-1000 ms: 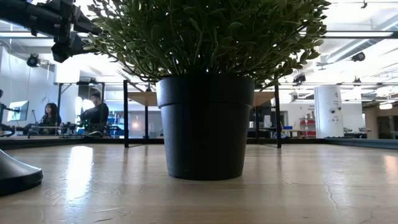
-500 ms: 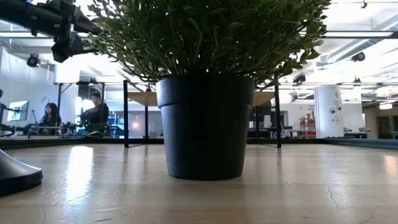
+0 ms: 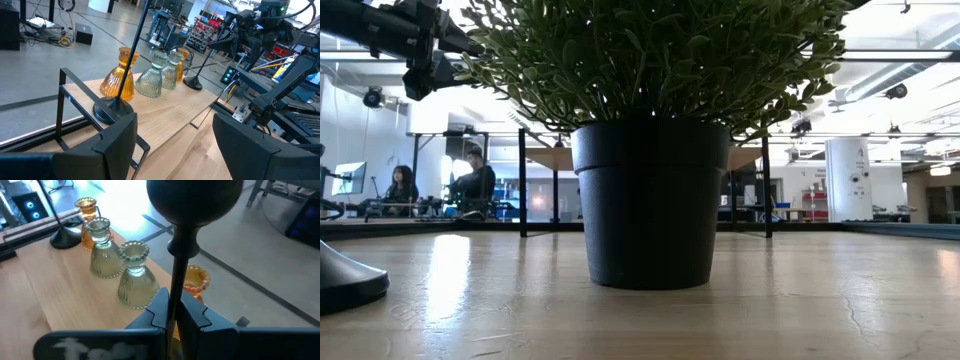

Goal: Pick & Place candle stick holders
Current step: Put the black candle holder on the shelf

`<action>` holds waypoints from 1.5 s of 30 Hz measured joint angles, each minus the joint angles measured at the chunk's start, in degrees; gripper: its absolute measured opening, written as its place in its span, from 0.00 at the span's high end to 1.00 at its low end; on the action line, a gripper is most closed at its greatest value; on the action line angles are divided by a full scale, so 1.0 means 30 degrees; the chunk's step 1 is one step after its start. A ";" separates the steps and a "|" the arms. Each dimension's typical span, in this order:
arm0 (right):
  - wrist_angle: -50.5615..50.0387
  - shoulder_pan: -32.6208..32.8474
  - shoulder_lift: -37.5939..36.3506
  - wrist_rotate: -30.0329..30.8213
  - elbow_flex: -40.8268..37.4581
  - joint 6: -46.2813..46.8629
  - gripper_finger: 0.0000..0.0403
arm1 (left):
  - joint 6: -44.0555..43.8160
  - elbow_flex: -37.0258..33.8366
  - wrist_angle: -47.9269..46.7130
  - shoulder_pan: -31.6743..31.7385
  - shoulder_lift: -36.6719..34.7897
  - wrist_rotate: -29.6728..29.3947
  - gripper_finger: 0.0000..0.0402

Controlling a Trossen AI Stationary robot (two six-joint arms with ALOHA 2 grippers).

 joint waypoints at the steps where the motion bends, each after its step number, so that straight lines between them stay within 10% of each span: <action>1: 0.0076 -0.0070 -0.0069 0.0017 -0.0106 0.0082 0.97 | 0.0000 0.0000 -0.0004 -0.0006 0.0000 0.0000 0.34; 26: 0.0278 -0.0201 -0.0158 -0.0004 -0.0322 0.0142 0.94 | -0.0058 0.0000 0.0002 0.0001 0.0000 0.0007 0.34; 45: -0.0041 -0.0201 -0.0129 -0.0004 -0.0322 0.0499 0.58 | -0.0058 0.0000 0.0002 -0.0002 0.0000 0.0015 0.34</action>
